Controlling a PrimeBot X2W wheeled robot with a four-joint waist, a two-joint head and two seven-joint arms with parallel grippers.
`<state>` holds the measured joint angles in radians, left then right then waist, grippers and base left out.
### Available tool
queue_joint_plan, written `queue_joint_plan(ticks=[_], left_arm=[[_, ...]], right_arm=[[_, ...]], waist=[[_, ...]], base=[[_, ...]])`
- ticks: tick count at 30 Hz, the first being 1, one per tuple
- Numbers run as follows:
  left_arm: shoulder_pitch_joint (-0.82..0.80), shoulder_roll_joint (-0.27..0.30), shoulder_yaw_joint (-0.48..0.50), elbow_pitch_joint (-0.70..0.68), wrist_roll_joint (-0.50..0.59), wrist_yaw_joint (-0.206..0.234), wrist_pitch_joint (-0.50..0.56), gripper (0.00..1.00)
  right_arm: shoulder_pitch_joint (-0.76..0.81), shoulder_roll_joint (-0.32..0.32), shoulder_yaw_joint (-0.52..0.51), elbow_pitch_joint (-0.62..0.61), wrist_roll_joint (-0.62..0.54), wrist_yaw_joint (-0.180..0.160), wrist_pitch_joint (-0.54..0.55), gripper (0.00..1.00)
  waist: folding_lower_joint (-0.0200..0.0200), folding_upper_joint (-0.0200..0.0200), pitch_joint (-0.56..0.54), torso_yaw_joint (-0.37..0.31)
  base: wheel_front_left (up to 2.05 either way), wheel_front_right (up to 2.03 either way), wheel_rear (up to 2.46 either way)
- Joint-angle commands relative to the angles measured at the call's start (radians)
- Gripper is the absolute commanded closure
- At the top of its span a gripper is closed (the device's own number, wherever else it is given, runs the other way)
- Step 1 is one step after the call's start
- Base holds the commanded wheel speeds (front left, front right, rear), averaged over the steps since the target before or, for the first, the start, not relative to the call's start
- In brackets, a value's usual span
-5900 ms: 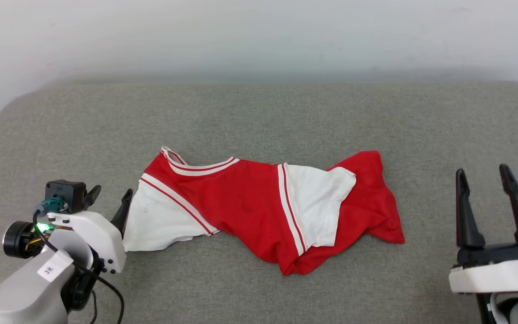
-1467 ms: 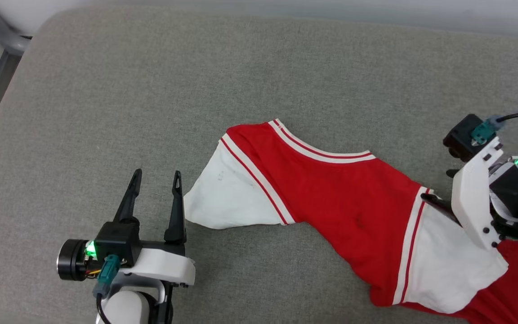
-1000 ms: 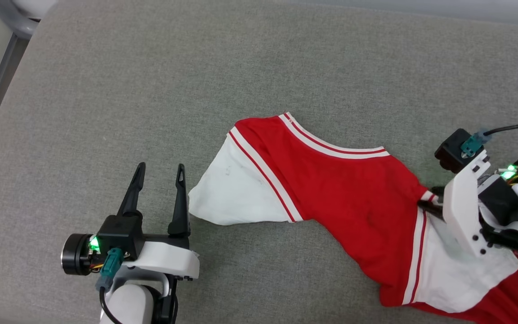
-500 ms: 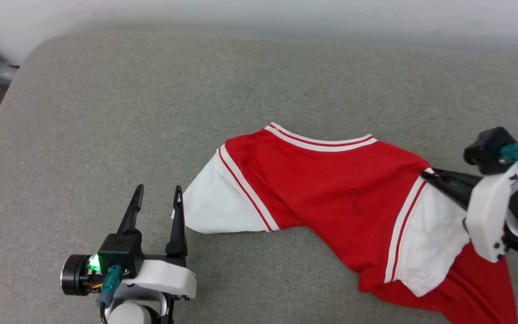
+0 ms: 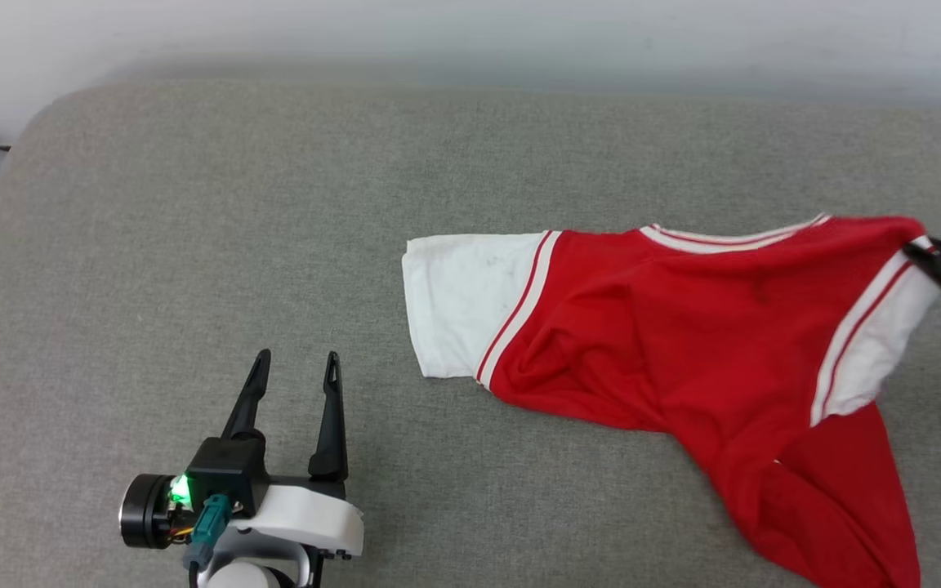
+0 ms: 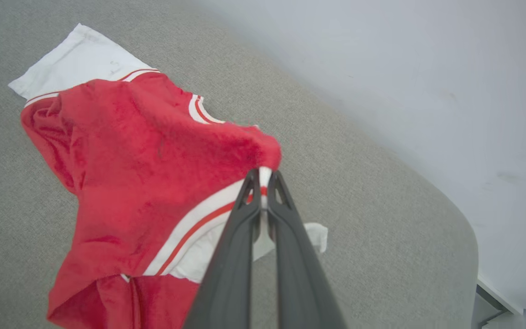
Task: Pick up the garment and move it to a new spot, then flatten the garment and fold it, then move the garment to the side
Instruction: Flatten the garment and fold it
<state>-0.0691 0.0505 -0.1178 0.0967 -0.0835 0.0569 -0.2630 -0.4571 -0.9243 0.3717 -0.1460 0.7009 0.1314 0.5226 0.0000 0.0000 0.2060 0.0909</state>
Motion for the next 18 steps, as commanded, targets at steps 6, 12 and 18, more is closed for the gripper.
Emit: queue_joint_plan(ticks=[6,12,18], left_arm=[[-0.031,-0.001,-0.011,-0.002,-0.01,0.006,-0.003,0.0],[-0.059,-0.001,-0.024,-0.005,-0.026,0.01,-0.003,0.0],[-0.097,-0.001,-0.03,-0.011,-0.031,0.013,-0.003,0.0]], right_arm=[[-0.036,-0.026,-0.066,0.047,-0.031,-0.001,0.109,1.0],[-0.116,-0.003,-0.054,0.158,-0.057,-0.001,0.173,1.0],[-0.251,0.079,0.016,0.3,-0.108,-0.001,0.167,1.0]], waist=[[0.0,0.0,0.041,0.034],[0.0,0.0,0.095,0.071],[0.0,0.0,0.153,0.096]], base=[[0.0,0.0,0.0],[0.0,0.0,0.0],[0.0,0.0,0.0]])
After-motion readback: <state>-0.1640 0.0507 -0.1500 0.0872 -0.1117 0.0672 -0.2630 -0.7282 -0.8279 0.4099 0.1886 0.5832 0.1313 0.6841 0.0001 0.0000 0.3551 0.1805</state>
